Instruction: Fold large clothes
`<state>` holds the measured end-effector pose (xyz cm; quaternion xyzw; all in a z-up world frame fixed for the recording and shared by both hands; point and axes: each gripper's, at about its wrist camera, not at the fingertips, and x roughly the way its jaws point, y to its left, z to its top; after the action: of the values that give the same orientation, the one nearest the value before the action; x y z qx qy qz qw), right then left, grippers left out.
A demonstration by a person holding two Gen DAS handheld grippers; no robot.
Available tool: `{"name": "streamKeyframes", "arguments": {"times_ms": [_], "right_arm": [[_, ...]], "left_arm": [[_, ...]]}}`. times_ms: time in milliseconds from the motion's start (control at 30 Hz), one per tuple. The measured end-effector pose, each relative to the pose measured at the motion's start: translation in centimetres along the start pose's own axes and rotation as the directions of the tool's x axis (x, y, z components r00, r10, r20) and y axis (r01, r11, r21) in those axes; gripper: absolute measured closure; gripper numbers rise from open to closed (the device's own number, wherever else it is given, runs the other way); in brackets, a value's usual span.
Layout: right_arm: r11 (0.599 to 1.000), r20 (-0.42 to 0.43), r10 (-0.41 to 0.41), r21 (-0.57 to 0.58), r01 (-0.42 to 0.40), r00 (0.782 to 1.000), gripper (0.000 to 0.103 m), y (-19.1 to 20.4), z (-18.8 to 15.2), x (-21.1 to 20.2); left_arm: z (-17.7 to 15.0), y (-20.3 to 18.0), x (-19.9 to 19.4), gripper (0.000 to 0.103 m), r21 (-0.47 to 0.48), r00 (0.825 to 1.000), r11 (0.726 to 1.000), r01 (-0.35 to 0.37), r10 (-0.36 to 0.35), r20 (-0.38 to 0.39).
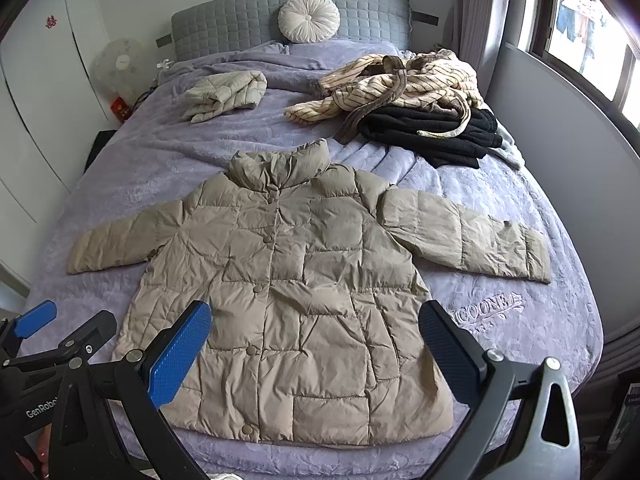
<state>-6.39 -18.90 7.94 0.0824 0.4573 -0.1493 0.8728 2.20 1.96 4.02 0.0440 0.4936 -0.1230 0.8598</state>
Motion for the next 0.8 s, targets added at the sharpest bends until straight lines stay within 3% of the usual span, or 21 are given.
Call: {"name": "streamKeyframes", "arguments": {"times_ms": [800], "right_arm": [[1.000,-0.005,0.003,0.000,-0.003,1.000,0.000,0.48,-0.55,-0.22]], "left_arm": [[-0.48,0.43,0.01,0.000,-0.008,1.000,1.000,-0.002,0.002,-0.003]]}}
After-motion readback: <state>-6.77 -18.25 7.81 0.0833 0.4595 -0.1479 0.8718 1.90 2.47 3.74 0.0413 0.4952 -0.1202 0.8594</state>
